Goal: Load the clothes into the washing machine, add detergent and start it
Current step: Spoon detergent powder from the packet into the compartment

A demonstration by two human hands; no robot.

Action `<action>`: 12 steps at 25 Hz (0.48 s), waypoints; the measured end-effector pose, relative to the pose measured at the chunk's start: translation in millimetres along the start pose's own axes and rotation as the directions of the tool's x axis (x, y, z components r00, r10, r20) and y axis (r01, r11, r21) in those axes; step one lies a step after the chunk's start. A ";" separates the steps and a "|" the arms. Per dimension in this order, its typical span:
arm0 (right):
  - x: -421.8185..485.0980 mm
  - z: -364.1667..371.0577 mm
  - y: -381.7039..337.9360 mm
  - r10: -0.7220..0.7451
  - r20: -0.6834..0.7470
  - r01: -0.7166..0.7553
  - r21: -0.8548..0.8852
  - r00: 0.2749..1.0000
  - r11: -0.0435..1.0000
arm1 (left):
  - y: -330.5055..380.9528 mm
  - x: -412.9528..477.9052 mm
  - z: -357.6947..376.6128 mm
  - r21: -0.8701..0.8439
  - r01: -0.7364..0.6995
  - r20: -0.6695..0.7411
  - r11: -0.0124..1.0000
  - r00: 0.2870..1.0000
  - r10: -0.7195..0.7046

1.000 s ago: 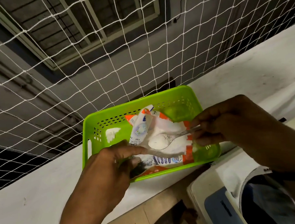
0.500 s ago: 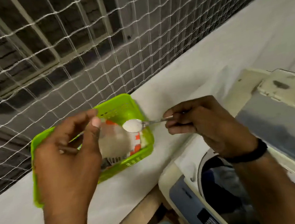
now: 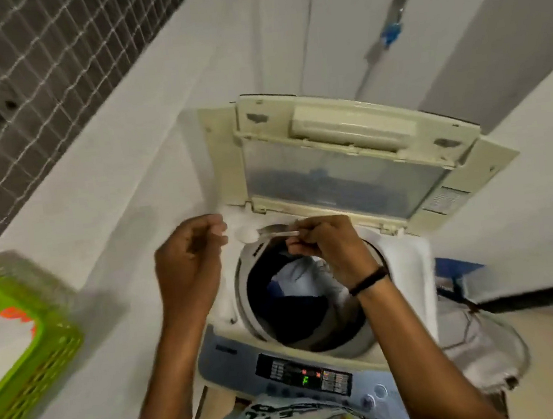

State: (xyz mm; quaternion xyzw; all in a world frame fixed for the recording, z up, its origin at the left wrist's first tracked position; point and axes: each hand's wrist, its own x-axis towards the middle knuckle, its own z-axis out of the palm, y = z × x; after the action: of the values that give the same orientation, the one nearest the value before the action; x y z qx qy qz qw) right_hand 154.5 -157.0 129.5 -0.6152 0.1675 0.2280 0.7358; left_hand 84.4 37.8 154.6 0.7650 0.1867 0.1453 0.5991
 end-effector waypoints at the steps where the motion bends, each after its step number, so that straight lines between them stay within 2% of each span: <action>1: 9.9 -20.0 13.9 0.009 -0.088 -0.005 0.039 0.996 0.999 | -21.6 7.2 21.6 0.001 0.064 0.048 0.998 0.997 -0.064; 4: 41.3 -71.4 52.7 0.049 -0.343 -0.012 0.108 0.938 0.994 | -82.8 24.6 84.7 0.051 0.284 0.192 0.958 0.938 -0.288; 6: 56.7 -94.2 68.1 0.040 -0.480 -0.017 0.052 0.877 0.999 | -116.1 27.1 124.2 0.143 0.371 0.315 0.918 0.862 -0.397; 9: 71.3 -105.6 80.7 -0.122 -0.573 -0.075 -0.308 0.811 0.949 | -149.4 28.4 161.3 0.302 0.382 0.438 0.873 0.758 -0.483; 12: 84.8 -104.0 98.9 -0.326 -0.444 -0.058 -0.660 0.834 0.749 | -165.8 28.8 177.5 0.411 0.337 0.492 0.847 0.700 -0.517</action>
State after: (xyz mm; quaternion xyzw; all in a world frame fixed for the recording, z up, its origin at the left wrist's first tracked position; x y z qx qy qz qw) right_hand 175.8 -234.4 -16.6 -0.8799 0.2289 0.0354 0.4149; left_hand 170.6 -66.7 -49.0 0.7850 0.1862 -0.2713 0.5248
